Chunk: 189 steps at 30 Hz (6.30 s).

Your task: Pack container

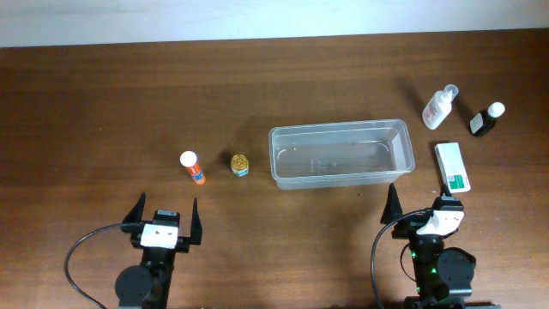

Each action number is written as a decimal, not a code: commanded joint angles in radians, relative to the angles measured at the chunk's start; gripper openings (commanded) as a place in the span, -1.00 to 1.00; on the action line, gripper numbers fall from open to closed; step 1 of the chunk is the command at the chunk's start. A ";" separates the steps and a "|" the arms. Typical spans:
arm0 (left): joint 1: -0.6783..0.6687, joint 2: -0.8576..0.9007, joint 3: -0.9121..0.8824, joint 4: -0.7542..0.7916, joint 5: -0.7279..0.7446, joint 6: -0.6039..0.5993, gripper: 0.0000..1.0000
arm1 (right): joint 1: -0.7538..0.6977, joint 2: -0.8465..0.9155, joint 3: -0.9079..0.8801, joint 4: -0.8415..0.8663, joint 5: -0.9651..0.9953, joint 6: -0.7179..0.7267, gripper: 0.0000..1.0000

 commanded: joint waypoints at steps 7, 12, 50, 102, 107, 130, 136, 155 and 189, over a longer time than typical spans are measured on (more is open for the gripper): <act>0.006 -0.006 -0.002 -0.006 -0.004 0.016 0.99 | 0.011 -0.011 -0.006 -0.006 -0.009 -0.007 0.97; 0.006 -0.006 -0.002 -0.006 -0.003 0.016 0.99 | 0.011 -0.011 -0.006 -0.006 -0.009 -0.007 0.97; 0.006 -0.006 -0.002 -0.006 -0.004 0.016 0.99 | 0.011 -0.011 0.017 0.105 -0.243 -0.004 0.97; 0.006 -0.006 -0.002 -0.007 -0.004 0.016 0.99 | -0.286 1.927 1.949 -1.053 -0.252 -0.434 0.97; 0.006 -0.006 -0.002 -0.007 -0.004 0.016 0.99 | -0.288 1.993 1.949 -1.029 -0.233 -0.433 0.97; 0.006 -0.006 -0.002 -0.006 -0.004 0.016 0.99 | -0.332 2.190 1.948 -0.940 -0.166 -0.478 0.95; 0.006 -0.006 -0.002 -0.007 -0.004 0.016 0.99 | -0.335 2.219 1.948 -0.923 -0.166 -0.478 0.84; 0.006 -0.006 -0.002 -0.007 -0.004 0.016 0.99 | -0.332 2.226 1.948 -0.863 -0.225 -0.478 0.11; 0.006 -0.006 -0.002 -0.006 -0.004 0.016 0.99 | -0.332 2.197 2.189 -1.126 -0.298 -0.351 -0.49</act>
